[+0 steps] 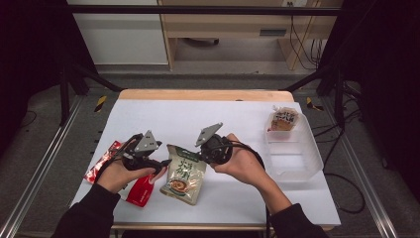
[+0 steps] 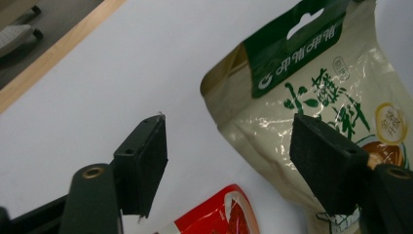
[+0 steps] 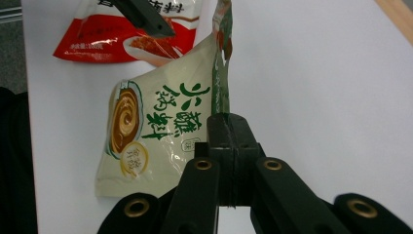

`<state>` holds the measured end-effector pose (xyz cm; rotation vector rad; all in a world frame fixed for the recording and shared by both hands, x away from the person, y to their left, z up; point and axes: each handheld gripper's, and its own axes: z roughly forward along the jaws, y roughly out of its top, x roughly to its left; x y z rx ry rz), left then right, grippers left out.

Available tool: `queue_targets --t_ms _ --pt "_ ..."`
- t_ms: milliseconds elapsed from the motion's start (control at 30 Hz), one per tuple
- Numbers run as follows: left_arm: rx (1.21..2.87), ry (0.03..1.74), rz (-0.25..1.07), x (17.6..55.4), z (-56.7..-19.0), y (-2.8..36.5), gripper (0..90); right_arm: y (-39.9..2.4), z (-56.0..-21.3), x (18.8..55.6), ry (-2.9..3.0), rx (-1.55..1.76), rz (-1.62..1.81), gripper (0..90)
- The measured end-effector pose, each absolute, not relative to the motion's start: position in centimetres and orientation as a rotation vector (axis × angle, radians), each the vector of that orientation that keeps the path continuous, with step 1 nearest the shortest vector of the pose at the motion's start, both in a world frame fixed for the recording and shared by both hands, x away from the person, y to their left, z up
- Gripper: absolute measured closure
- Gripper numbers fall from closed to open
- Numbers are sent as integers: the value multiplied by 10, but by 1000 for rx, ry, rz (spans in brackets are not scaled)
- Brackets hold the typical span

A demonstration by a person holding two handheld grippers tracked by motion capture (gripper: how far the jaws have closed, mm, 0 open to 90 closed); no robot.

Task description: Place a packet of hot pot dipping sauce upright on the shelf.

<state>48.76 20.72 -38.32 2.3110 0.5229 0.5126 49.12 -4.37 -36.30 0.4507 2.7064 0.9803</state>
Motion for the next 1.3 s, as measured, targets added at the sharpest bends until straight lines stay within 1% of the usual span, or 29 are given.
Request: queue_targets --t_ms 33,100,200,233,267,400,533,633,900,1000,1033,1067,1100,1133,1300 --pt "2309 511 509 488 -380 206 335 -41 -356 490 2706 425 970 900" --pt "2314 485 499 490 -373 204 348 -40 -352 490 2707 414 966 900" --pt "2309 466 479 492 -367 200 400 -37 -344 489 2706 387 962 900" --pt "2314 452 476 493 -366 199 447 -36 -339 488 2709 369 964 900" --pt "2316 442 473 494 -365 198 447 -36 -339 488 2709 369 964 900" --pt "2334 409 435 497 -363 194 611 -36 -332 487 2711 348 948 900" --pt "2349 394 408 496 -361 190 821 -40 -327 488 2707 350 927 900" --pt "2338 396 381 494 -355 186 889 -45 -324 489 2706 352 912 900" --pt "2346 373 381 492 -339 174 900 -56 -309 490 2697 336 861 886" --pt "2360 371 388 492 -335 169 900 -58 -305 491 2702 333 827 841" --pt "2370 366 391 492 -334 167 900 -58 -303 494 2705 318 806 809" --pt "2379 360 396 492 -333 166 900 -58 -303 494 2705 318 806 809" --pt "2375 363 395 491 -333 165 900 -57 -302 496 2708 306 784 768" --pt "2381 356 395 492 -333 165 900 -57 -302 496 2708 306 784 768" --pt "2379 347 397 490 -333 162 900 -49 -303 500 2718 249 727 701"
